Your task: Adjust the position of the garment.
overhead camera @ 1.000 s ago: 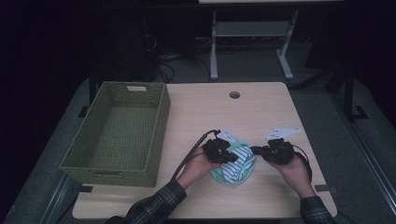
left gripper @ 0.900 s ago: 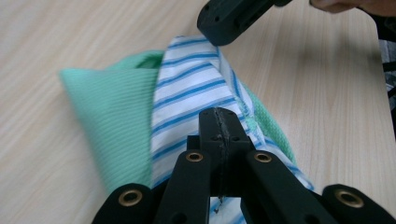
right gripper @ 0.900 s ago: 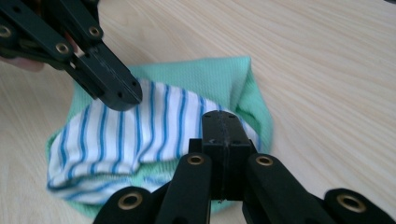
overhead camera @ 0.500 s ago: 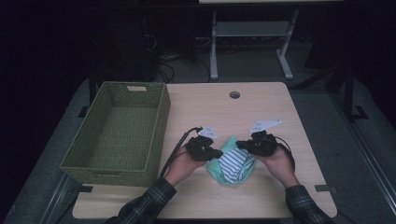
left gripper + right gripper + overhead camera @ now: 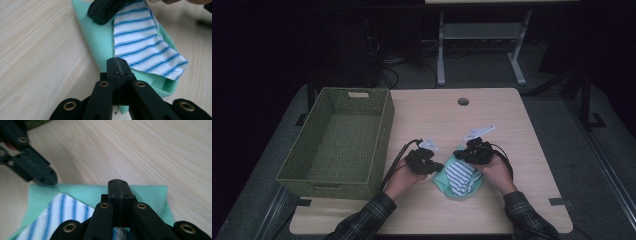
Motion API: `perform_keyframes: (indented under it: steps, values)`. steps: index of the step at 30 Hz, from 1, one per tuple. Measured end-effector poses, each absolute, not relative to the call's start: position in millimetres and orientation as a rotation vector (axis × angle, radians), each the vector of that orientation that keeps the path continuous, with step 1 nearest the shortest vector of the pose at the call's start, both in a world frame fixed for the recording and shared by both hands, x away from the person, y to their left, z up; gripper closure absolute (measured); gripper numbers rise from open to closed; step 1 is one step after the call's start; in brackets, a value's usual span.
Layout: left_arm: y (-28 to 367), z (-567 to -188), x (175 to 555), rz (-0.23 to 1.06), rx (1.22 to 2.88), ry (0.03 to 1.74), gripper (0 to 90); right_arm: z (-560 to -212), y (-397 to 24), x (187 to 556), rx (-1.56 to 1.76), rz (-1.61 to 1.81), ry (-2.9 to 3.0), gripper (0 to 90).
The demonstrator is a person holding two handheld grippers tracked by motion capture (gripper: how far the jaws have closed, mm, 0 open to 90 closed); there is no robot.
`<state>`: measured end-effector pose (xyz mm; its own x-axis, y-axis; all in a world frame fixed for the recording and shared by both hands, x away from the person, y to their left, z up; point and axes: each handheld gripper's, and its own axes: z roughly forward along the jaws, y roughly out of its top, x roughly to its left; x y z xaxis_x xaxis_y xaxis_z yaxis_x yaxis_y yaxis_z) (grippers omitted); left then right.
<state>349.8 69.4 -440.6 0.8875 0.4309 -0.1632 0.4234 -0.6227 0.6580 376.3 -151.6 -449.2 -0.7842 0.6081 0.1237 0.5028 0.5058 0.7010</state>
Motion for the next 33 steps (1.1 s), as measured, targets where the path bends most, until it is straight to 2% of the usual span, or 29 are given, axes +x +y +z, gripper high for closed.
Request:
perform_keyframes:
  steps: [6, 13, 20, 27, 33]
  values:
    - [62.1, -453.0, 353.0, 0.026, 2.4, 0.596, 89.6, -463.6, -150.6, 380.8, 0.994, 1.069, 2.636, 89.9]
    - [63.9, -450.7, 353.0, 0.072, 2.409, 0.594, 89.6, -461.9, -156.6, 379.9, 0.991, 1.117, 2.6, 89.8]
    - [76.8, -432.4, 337.6, 0.018, 2.327, 0.597, 89.6, -447.2, -189.9, 381.4, 1.065, 1.147, 2.501, 89.8]
    - [74.9, -445.9, 320.1, -0.034, 2.381, 0.578, 89.6, -456.3, -200.2, 389.3, 1.111, 1.098, 2.495, 89.8]
    - [66.7, -456.4, 320.9, -0.022, 2.436, 0.553, 89.6, -464.3, -194.7, 395.6, 1.095, 1.057, 2.511, 89.8]
